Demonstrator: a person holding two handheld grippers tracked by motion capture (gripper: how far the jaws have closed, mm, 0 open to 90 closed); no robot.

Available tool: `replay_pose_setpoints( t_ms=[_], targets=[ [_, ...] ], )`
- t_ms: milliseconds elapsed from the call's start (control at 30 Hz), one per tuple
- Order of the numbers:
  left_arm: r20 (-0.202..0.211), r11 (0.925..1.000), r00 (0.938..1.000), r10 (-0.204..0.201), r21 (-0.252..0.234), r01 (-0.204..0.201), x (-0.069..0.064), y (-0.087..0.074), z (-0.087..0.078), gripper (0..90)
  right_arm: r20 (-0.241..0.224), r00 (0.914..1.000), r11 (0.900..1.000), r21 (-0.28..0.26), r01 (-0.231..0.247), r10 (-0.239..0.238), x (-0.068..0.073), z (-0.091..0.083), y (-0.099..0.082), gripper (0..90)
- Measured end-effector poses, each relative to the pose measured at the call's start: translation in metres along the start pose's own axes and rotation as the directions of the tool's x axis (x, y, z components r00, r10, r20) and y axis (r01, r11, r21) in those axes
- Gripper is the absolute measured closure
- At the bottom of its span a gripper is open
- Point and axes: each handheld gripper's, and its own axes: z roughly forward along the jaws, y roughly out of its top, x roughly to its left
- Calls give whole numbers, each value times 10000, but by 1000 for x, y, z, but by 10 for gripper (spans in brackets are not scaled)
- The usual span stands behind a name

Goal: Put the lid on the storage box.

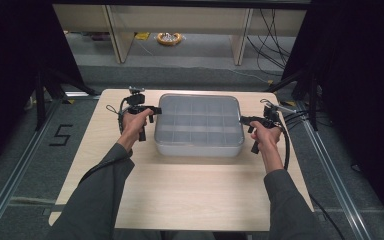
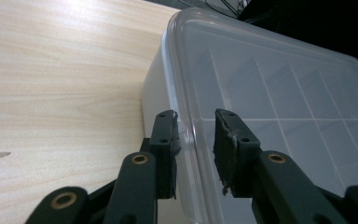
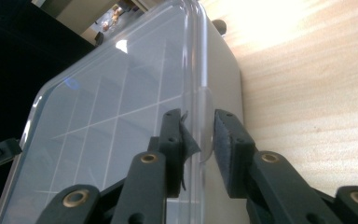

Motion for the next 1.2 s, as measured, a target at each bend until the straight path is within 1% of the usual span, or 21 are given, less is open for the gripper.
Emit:
replay_pose_setpoints(
  t_ms=[133,333,400,467,533,567,600,633,667,700,767,800,833,867,900,933,967,1000,1100,1167,1200],
  targets=[
    [-103,9995,9994,326,63,-325,-1,-1,1,674,-44,9996,9996,-129,-263,263,1,1,1,744],
    [65,9999,9998,167,22,-167,1,-2,2,666,77,9999,9999,-96,94,-93,1,1,0,742],
    [307,9999,9994,133,-37,-131,4,-3,2,661,56,9999,9999,-133,92,-91,2,0,0,743],
    [422,9996,9989,-184,-194,192,4,-3,-1,620,123,9996,9995,-222,237,-235,3,-1,1,745],
    [527,9997,9986,-99,-218,111,4,-4,-5,596,191,9992,9994,-55,341,-340,4,-4,1,752],
    [578,9997,9983,-108,-229,121,4,-4,-7,582,187,9998,10000,59,-54,53,7,-5,1,760],
    [697,9997,9975,-108,-210,123,5,-4,-10,573,188,9996,9997,-138,202,-199,6,-5,1,761],
    [771,9998,9970,-104,-158,116,4,-4,-12,574,197,9996,9996,-198,204,-200,6,-5,1,760],
    [737,10000,9973,-52,-54,56,5,-5,-14,567,320,9965,9965,-270,785,-776,2,-5,1,760],
    [675,10000,9977,-37,48,33,5,-5,-15,558,278,9980,9982,-175,578,-573,3,-6,1,760],
    [651,10000,9978,-89,48,86,7,-7,-17,545,325,9979,9983,-69,571,-568,5,-7,0,756],
    [723,9999,9973,-125,110,118,8,-7,-17,551,239,9994,9997,53,231,-232,8,-7,-1,750],
    [764,9997,9970,-110,213,94,9,-8,-17,555,299,9966,9970,-54,774,-772,5,-6,0,745],
    [863,9995,9961,-159,270,136,10,-9,-16,576,343,9979,9985,29,551,-552,7,-6,-1,741],
    [1039,9993,9943,-255,282,227,11,-11,-15,609,281,9951,9953,-155,956,-951,5,-5,-1,739],
    [1062,9989,9935,-398,268,372,11,-12,-14,621,375,9962,9967,-174,798,-791,6,-3,-1,735],
    [981,9992,9951,-145,395,107,12,-13,-13,633,278,9975,9978,-44,659,-657,6,-3,-2,732],
    [907,9993,9956,-219,328,190,11,-14,-11,654,171,9992,9992,-167,358,-356,7,-2,-2,731],
    [723,9995,9973,-143,282,123,10,-15,-9,657,159,9992,9993,-47,358,-357,4,-2,-3,729],
    [622,9997,9981,-20,231,5,9,-14,-9,666,25,9995,9993,-186,318,-318,4,-2,-4,729],
    [548,9997,9985,85,232,-98,8,-14,-9,673,-43,9999,9997,-186,150,-150,4,-3,-4,730]
  ],
)
